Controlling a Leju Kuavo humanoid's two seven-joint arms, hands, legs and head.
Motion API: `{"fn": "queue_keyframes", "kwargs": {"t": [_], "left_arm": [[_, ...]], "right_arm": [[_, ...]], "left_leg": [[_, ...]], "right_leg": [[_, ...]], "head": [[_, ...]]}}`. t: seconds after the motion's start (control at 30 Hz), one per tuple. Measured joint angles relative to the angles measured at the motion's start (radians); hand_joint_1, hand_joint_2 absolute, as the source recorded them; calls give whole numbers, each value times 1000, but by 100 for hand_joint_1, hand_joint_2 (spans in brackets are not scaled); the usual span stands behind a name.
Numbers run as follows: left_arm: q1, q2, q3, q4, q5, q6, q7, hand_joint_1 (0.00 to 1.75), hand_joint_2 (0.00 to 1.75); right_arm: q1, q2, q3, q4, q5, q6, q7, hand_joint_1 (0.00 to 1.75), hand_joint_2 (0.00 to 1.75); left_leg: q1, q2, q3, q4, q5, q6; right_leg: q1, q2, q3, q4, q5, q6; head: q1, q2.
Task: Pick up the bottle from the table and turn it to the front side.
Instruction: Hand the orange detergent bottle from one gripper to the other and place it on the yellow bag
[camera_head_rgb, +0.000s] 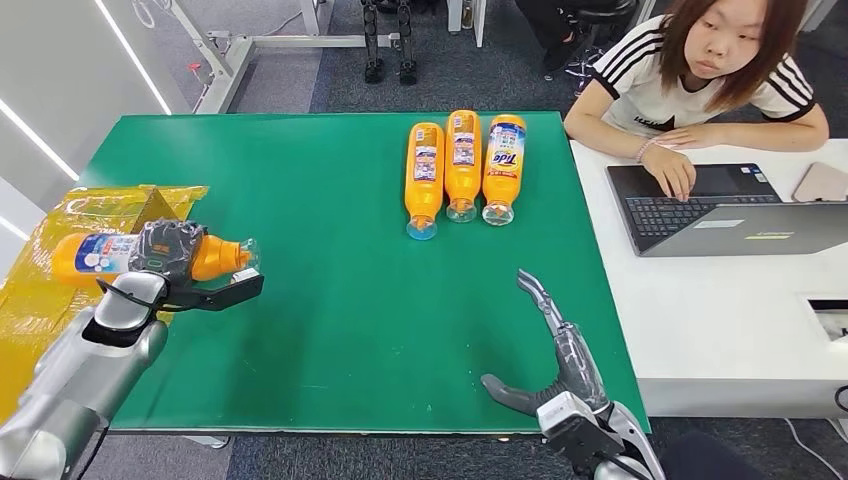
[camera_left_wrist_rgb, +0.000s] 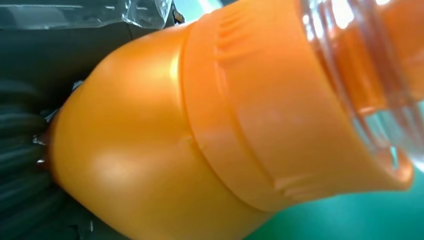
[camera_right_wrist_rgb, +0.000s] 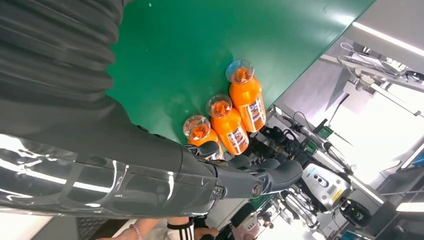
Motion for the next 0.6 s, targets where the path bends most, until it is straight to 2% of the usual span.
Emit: {"fn": "queue_keyframes", "kwargs": {"t": [0.43, 0.6], "left_arm": [[59, -25, 60, 139, 68, 16, -3, 175, 175], [37, -46, 94, 220, 72, 28, -43, 175, 175]], "right_arm": [[-4, 0, -1, 1, 10, 28, 3, 0, 175], [-24, 3, 3, 12, 10, 39, 3, 0, 175]], "left_leg": [[0, -1, 0, 0, 0, 0], [0, -2, 2, -1, 0, 0]], "right_leg": [[0, -1, 0, 0, 0, 0], [0, -3, 3, 0, -1, 0]], "head": [[0, 0], [0, 0]]}}
